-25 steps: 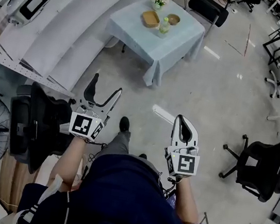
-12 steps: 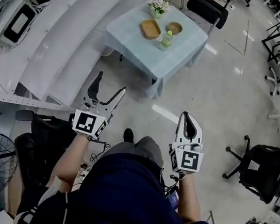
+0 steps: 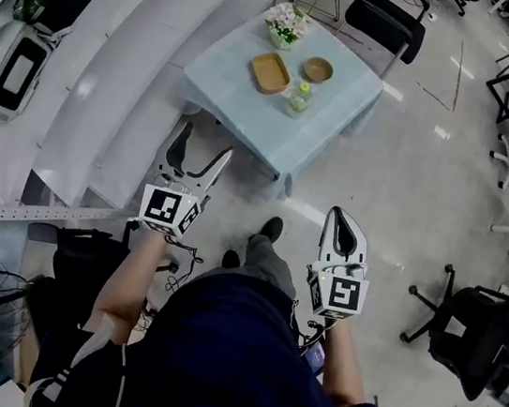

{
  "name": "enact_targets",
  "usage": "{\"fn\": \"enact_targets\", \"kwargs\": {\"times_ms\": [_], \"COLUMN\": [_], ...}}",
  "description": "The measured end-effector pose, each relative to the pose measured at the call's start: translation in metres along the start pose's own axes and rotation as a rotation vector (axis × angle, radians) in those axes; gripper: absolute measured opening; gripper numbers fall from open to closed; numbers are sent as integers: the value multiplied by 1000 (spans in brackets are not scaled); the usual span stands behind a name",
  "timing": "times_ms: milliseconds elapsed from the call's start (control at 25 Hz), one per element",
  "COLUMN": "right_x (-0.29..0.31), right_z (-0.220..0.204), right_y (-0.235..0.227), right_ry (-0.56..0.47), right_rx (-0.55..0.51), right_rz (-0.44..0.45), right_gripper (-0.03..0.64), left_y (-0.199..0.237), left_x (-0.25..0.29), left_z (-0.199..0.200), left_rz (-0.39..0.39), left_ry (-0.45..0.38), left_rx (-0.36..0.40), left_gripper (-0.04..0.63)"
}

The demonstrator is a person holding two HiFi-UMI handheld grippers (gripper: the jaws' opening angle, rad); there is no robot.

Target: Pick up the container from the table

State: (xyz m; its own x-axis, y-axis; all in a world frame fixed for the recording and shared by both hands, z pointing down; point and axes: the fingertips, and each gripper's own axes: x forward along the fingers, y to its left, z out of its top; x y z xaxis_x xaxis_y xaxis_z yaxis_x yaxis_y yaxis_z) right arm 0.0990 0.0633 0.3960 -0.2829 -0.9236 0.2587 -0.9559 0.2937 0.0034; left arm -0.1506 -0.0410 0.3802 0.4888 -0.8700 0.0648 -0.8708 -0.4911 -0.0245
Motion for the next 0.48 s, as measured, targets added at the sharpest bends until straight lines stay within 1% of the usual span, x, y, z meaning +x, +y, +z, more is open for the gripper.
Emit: {"fn": "enact_targets", "kwargs": {"times_ms": [200, 480], "right_x": [51, 101], "right_z": [2, 7], "right_y": [-30, -50], "right_ry": [27, 48], "right_rx": [2, -8], "right_rz": [26, 48], "right_gripper": [0, 0], "left_y": [19, 55], "left_x": [75, 150], "left_z": [-18, -55], "left_rz": [6, 17], "left_ry": [44, 117], "left_rx": [18, 15], "left_gripper": [387, 382]}}
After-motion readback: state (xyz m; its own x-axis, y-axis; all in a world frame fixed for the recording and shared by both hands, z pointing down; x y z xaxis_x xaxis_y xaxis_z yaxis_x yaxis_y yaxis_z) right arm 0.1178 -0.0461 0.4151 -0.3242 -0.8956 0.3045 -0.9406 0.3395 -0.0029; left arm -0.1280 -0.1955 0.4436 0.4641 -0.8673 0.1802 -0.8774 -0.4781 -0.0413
